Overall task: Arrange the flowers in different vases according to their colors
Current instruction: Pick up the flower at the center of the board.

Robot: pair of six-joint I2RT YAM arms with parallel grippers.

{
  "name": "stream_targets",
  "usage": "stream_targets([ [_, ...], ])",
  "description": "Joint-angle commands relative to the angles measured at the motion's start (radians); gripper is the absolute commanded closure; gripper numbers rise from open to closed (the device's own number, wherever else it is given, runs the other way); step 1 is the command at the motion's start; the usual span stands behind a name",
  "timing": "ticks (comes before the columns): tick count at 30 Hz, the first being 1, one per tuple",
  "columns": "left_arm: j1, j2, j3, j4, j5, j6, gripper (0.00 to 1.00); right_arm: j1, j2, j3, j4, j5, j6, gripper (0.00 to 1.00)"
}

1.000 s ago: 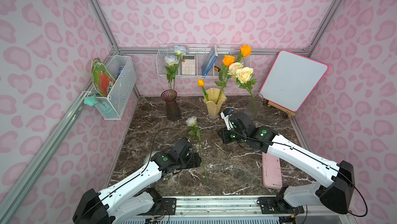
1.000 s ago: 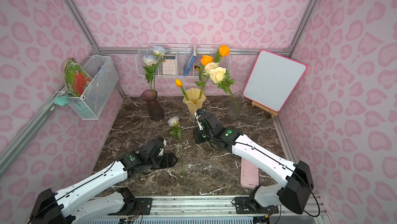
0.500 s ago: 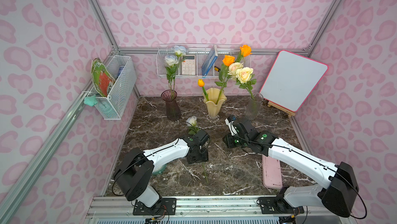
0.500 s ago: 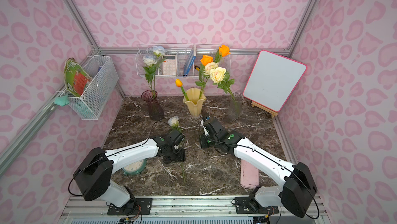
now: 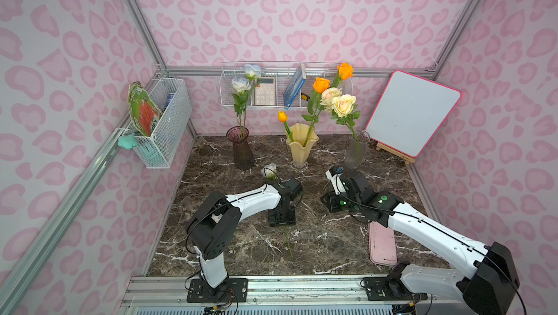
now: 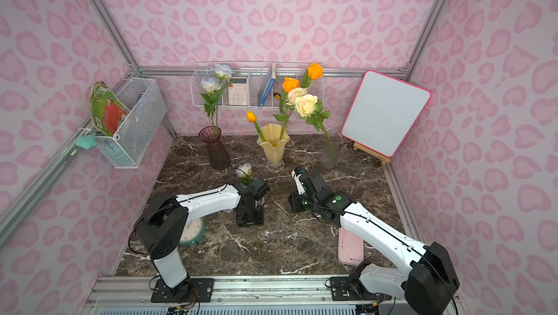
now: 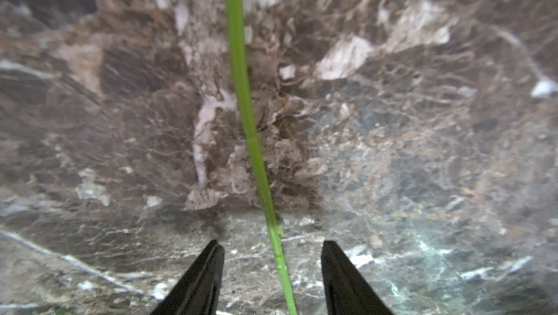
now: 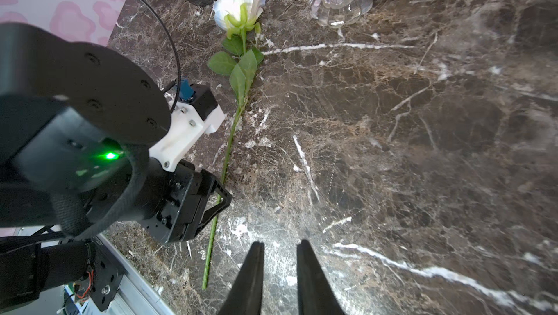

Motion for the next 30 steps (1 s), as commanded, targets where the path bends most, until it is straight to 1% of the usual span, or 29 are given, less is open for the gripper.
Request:
stream_targets([
  [1,-0.001,0.028,0.014,-0.028,-0.006,-0.015,0.45,-0.017,-0.031,-0.028,0.039,-0.024,-0.017,0.77],
  [3,-0.001,0.059,0.032,-0.022,0.002,-0.015,0.49,-0.028,-0.05,-0.042,0.045,-0.029,-0.021,0.77],
  [6,-0.001,0.097,0.052,-0.019,0.008,-0.015,0.59,-0.041,-0.072,-0.054,0.05,-0.038,-0.027,0.78],
  [14,-0.001,0.129,0.022,0.039,0.01,-0.029,0.99,-0.052,-0.086,-0.078,0.073,-0.057,-0.023,0.79],
  [18,-0.001,0.114,0.01,0.058,0.001,-0.027,1.0,-0.052,-0.084,-0.076,0.067,-0.057,-0.025,0.79],
  [22,-0.005,0.052,0.007,0.049,-0.001,-0.01,1.0,-0.054,-0.082,-0.069,0.061,-0.048,-0.029,0.79],
  [26,-0.036,-0.074,0.015,0.004,-0.064,0.018,1.0,-0.054,-0.074,-0.061,0.06,-0.042,-0.03,0.8],
  [30,-0.073,-0.238,0.014,-0.012,-0.114,0.041,1.0,-0.055,-0.057,-0.053,0.065,-0.04,-0.03,0.81],
])
